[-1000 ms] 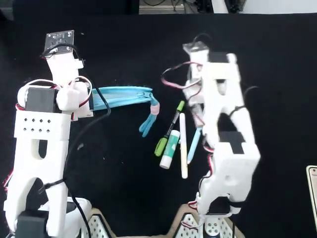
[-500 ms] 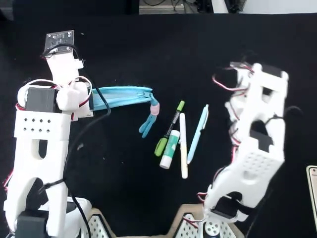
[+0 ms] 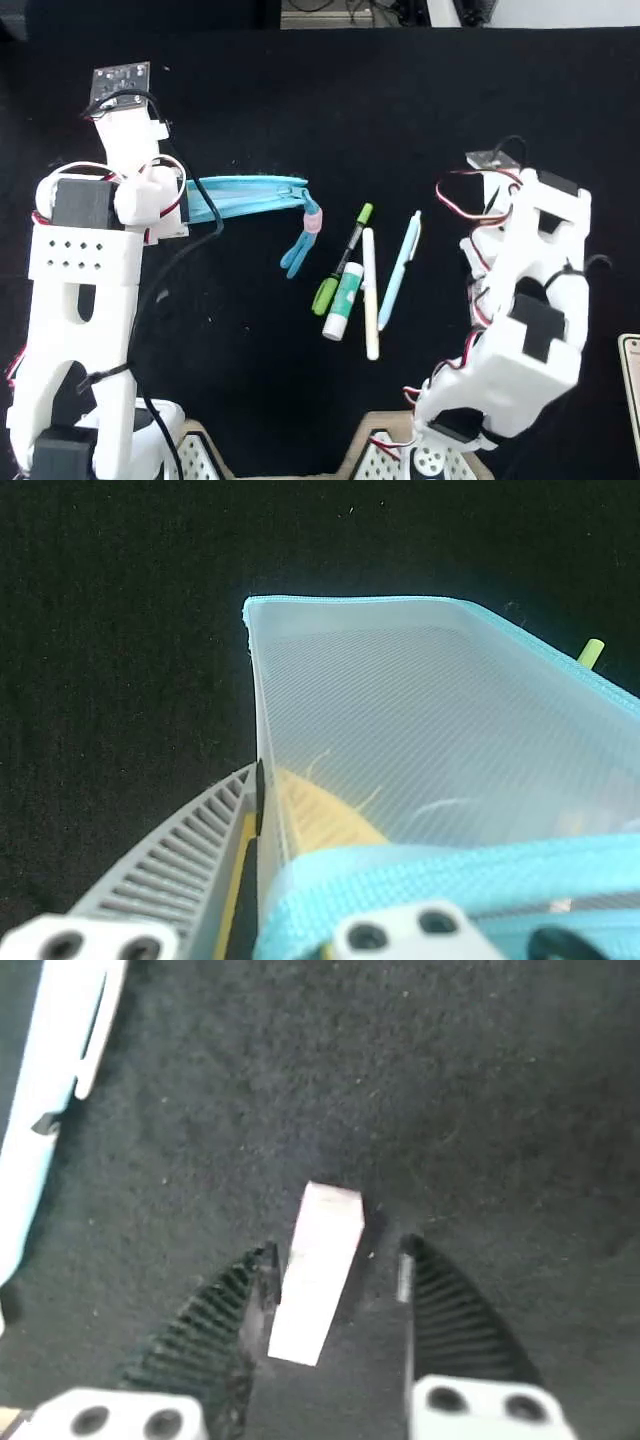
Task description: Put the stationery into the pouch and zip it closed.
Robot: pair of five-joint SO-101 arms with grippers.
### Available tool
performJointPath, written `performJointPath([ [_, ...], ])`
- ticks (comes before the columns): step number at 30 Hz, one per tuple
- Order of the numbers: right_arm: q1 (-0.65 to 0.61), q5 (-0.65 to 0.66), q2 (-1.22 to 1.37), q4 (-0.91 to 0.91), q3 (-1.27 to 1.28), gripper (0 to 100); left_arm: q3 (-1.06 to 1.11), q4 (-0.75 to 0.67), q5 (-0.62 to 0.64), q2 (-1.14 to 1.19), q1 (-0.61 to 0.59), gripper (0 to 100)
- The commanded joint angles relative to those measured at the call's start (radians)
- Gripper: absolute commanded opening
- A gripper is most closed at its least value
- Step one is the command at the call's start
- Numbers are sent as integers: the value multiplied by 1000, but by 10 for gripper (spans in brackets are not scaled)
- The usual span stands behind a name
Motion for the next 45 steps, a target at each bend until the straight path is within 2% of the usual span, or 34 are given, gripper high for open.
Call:
performJointPath([
  [1, -21, 20, -70, 5, -5, 160, 42, 0, 8, 3, 2, 30],
  [7, -51, 17, 38, 63, -81, 153, 44, 0, 8, 3, 2, 30],
  [16, 2, 23, 185, 112, -231, 151, 61, -6, 8, 3, 2, 30],
  [18, 3, 28, 188, 112, -229, 119, 61, -6, 8, 3, 2, 30],
  [20, 3, 51, 185, 112, -225, 20, 61, -6, 8, 3, 2, 30],
  [23, 14, 57, 145, 118, -225, 7, 61, -6, 8, 3, 2, 30],
  [27, 20, 60, -35, 166, -183, 11, 61, -6, 8, 3, 8, 30],
  [36, -98, 52, -599, 181, 139, 11, 64, -6, 8, 3, 10, 30],
  [40, -212, -23, -862, 180, 211, 11, 64, -8, 8, 3, 12, 30],
  [45, -459, -212, -1158, 180, 137, 11, 65, -8, 8, 3, 12, 30],
])
